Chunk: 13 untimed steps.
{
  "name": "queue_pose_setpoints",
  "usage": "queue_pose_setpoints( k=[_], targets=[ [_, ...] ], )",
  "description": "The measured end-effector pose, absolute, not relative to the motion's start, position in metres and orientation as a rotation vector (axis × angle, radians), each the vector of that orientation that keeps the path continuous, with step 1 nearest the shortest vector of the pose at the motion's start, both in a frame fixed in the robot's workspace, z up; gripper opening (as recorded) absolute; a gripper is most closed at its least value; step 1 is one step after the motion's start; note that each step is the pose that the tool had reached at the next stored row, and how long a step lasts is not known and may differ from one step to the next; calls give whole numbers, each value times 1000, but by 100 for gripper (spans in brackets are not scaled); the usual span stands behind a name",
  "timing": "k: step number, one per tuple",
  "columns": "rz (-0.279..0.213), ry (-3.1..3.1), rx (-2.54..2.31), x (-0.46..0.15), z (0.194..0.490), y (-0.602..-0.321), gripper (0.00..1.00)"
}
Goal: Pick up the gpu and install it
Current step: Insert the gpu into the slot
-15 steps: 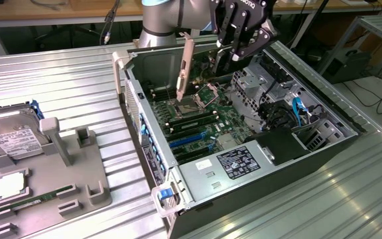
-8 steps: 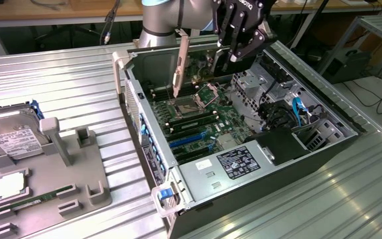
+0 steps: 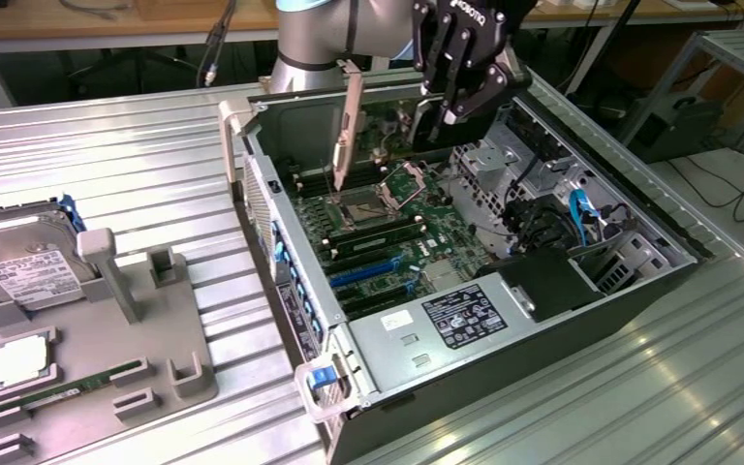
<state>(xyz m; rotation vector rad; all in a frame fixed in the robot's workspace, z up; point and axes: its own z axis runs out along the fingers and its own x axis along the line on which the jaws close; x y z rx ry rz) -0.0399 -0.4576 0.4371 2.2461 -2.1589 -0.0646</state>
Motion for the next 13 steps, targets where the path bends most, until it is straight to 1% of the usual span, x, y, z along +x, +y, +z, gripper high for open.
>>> queue_pose_setpoints(
  k=[13],
  targets=[
    [-24,-2182,2260,-40,430,-454,28]
  ],
)
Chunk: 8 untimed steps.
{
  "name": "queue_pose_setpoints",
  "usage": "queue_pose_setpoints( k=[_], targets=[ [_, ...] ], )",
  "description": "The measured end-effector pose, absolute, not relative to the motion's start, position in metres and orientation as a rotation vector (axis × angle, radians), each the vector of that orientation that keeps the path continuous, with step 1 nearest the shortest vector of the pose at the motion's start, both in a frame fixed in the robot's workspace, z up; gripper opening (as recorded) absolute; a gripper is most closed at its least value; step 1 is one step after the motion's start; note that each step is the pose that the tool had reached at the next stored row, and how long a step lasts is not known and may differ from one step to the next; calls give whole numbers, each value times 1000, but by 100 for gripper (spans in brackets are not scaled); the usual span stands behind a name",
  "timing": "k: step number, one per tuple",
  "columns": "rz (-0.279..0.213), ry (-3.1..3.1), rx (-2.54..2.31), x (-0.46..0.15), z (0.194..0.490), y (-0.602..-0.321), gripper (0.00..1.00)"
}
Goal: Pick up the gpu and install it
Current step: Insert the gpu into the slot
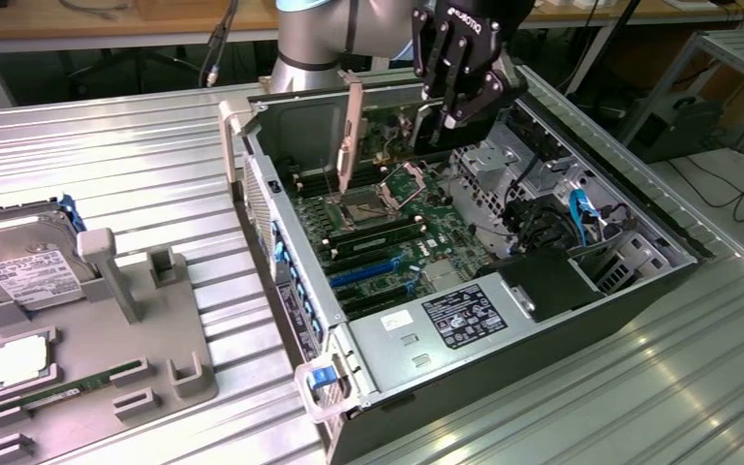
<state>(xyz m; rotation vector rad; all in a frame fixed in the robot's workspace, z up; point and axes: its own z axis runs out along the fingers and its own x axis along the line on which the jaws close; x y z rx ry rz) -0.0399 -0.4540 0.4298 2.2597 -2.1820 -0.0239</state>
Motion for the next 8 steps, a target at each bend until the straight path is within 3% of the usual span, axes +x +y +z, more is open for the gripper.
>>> queue_pose_setpoints(
  k=[8],
  targets=[
    [-6,-2189,2268,-40,427,-452,28]
  ],
)
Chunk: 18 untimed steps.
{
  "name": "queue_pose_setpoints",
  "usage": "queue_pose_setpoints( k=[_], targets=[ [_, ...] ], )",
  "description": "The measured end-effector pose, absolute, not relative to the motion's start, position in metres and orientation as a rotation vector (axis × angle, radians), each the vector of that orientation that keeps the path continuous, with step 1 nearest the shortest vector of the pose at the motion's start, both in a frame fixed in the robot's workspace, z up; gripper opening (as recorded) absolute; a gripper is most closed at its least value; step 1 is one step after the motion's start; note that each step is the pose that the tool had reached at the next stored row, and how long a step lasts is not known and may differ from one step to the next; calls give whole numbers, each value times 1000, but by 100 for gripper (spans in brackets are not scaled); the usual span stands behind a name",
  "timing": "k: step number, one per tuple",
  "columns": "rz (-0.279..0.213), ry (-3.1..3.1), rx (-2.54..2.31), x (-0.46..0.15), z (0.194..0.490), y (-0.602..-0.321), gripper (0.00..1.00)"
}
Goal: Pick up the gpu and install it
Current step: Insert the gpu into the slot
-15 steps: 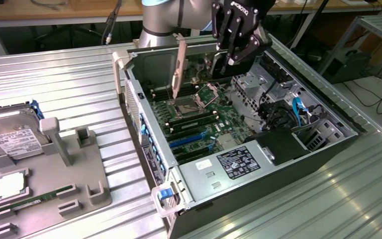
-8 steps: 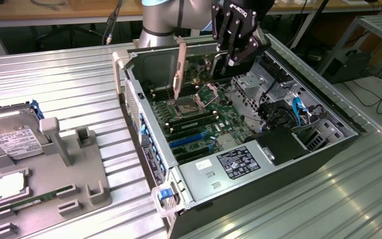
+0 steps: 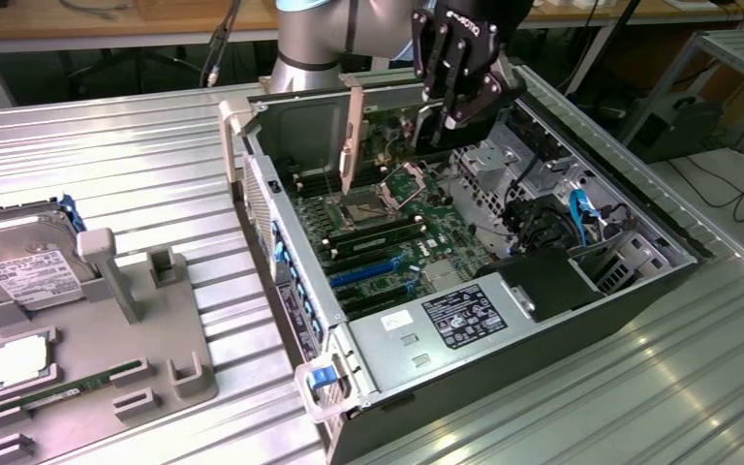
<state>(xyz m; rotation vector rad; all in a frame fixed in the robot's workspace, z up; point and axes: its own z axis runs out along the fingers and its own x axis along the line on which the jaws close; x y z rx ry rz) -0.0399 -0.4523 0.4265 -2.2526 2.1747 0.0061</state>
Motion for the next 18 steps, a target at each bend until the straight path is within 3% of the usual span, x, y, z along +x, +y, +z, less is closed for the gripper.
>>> queue_pose_setpoints(
  k=[18],
  targets=[
    [15,2185,-2251,-40,415,-452,28]
  ],
)
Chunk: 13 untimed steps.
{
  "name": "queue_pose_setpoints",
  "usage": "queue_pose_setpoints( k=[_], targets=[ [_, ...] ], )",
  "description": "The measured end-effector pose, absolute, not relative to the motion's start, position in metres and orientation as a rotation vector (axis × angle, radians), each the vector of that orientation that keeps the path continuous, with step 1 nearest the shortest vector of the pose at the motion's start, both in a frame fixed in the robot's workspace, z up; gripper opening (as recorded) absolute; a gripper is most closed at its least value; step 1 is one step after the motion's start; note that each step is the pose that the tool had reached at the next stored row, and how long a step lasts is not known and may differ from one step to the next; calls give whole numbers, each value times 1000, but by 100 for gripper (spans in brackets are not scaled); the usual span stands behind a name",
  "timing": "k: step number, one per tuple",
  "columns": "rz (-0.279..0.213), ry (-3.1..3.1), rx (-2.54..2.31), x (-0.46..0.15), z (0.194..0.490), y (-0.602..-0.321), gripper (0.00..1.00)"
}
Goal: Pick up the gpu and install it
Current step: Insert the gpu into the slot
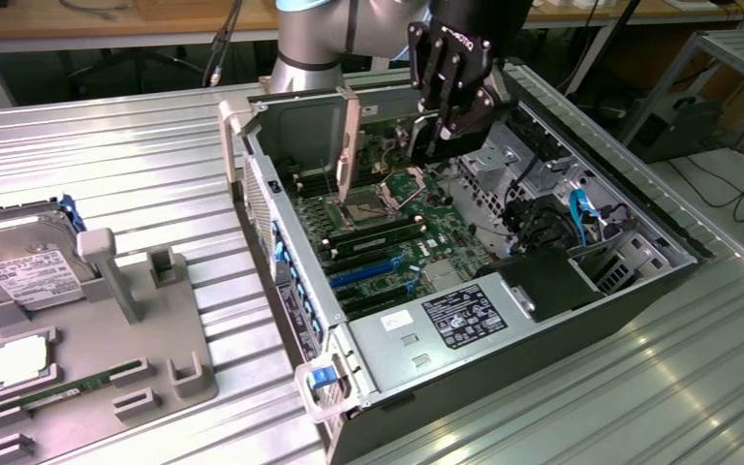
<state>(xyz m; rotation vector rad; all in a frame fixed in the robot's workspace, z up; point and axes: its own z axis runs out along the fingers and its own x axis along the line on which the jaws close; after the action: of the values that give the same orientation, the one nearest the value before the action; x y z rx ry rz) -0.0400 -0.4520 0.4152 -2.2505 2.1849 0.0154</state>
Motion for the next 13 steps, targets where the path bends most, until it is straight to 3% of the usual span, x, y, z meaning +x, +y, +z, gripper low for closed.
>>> queue_pose_setpoints(
  k=[13],
  targets=[
    [16,2186,-2250,-40,411,-452,28]
  ],
)
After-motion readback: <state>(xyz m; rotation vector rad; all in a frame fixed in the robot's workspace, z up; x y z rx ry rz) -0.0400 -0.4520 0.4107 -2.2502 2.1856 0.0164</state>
